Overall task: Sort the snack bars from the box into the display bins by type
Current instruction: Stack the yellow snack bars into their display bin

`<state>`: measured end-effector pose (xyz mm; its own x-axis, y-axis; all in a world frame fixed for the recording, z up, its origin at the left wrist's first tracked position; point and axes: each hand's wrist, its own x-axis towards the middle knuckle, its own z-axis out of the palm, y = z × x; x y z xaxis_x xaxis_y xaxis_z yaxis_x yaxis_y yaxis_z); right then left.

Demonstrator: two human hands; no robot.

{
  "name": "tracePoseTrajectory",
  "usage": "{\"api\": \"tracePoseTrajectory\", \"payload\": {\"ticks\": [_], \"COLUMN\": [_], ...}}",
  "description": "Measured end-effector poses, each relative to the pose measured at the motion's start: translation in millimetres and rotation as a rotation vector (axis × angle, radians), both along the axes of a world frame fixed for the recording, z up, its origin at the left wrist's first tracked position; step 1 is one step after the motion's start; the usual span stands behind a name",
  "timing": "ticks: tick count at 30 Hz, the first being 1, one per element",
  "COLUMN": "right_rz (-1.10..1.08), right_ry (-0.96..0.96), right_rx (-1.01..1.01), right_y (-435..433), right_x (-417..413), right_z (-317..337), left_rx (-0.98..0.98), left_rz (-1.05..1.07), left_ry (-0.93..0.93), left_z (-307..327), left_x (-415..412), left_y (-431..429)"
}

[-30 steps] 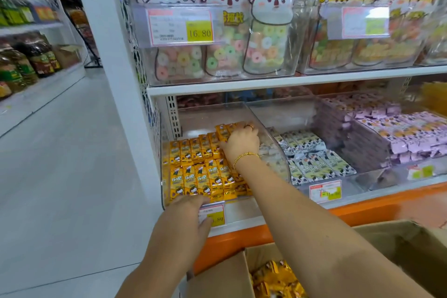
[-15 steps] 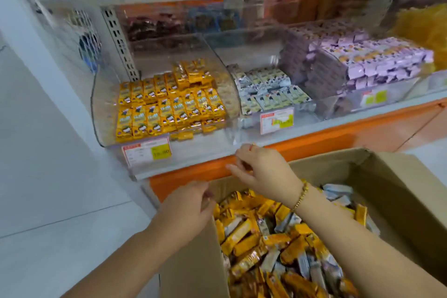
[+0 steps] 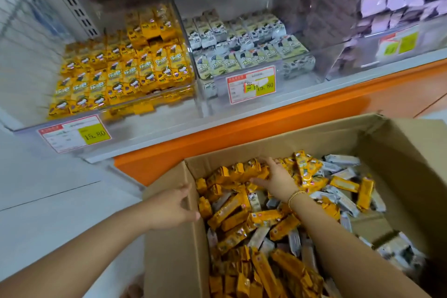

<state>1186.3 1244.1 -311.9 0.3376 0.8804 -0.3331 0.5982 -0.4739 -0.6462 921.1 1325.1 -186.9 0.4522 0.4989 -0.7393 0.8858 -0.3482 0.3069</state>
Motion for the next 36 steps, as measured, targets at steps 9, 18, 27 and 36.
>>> {"api": "tracePoseTrajectory", "payload": {"ticks": [9, 18, 27, 36], "right_rz": [-0.314, -0.627, -0.658, 0.015], "right_ry": [0.149, 0.866, 1.595, 1.391], "right_rx": [-0.107, -0.23, -0.054, 0.253], "right_y": [37, -18, -78, -58], "right_x": [-26, -29, -44, -94], "right_z": [-11, 7, 65, 198], "left_rx": [0.003, -0.038, -0.2, -0.513], "left_rz": [0.017, 0.132, 0.39, 0.962], "left_ry": [0.021, -0.039, -0.295, -1.167], "left_z": [2, 31, 52, 109], "left_x": [3, 13, -1, -1], "left_y": [-1, -21, -44, -63]}}
